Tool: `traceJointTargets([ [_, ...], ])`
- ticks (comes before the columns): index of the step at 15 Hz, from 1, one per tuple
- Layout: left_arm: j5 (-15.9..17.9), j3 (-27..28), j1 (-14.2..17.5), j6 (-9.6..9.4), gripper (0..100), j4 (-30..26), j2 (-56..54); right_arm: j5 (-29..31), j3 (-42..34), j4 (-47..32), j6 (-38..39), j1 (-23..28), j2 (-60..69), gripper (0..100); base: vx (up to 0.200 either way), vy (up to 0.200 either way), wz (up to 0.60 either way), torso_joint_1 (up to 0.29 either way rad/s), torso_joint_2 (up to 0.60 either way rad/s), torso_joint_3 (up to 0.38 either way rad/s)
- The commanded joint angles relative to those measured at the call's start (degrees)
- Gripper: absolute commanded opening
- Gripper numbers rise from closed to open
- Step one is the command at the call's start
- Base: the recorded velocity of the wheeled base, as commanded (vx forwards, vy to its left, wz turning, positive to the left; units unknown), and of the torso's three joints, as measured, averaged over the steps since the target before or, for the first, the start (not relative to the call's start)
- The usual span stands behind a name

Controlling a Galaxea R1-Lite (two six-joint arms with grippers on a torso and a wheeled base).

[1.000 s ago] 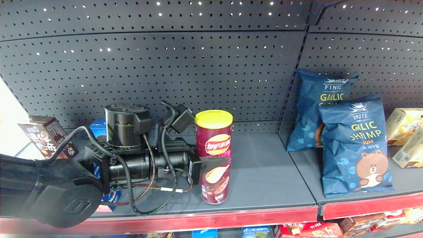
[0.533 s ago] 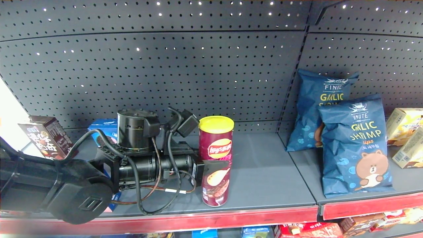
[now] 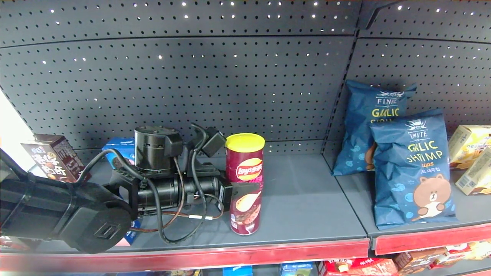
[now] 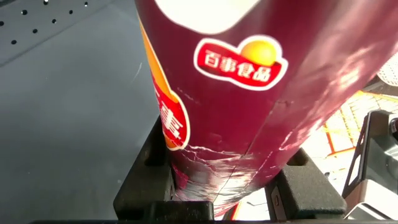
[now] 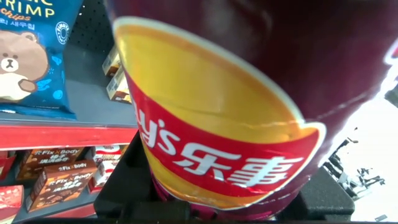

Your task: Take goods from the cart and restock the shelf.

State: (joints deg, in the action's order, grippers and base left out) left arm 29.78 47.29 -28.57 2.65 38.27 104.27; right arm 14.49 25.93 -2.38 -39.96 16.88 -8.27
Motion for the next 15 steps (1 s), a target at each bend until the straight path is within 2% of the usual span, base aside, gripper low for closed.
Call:
traceJointTargets([
  [1,0.01,0.0,0.19,-0.1,0,0.05,0.06,0.01,0.0,0.0,-0.03,-0.01,-0.17,0,0.0,0.0,0.0,0.0,0.0,0.0],
  [8,0.28,0.09,0.1,-0.1,0,0.93,0.24,0.01,0.26,0.09,-0.03,-0.01,-0.08,0,0.0,0.0,0.0,0.0,0.0,0.0],
  [9,0.28,0.09,0.19,-0.18,100,0.93,0.15,0.01,0.26,0.09,-0.03,-0.01,-0.08,0,0.0,0.0,0.0,0.0,0.0,0.0],
  [15,0.19,-0.18,0.1,-0.1,100,0.93,-0.03,0.01,0.53,0.09,-0.03,-0.01,-0.08,0,0.0,0.0,0.0,0.0,0.0,0.0],
])
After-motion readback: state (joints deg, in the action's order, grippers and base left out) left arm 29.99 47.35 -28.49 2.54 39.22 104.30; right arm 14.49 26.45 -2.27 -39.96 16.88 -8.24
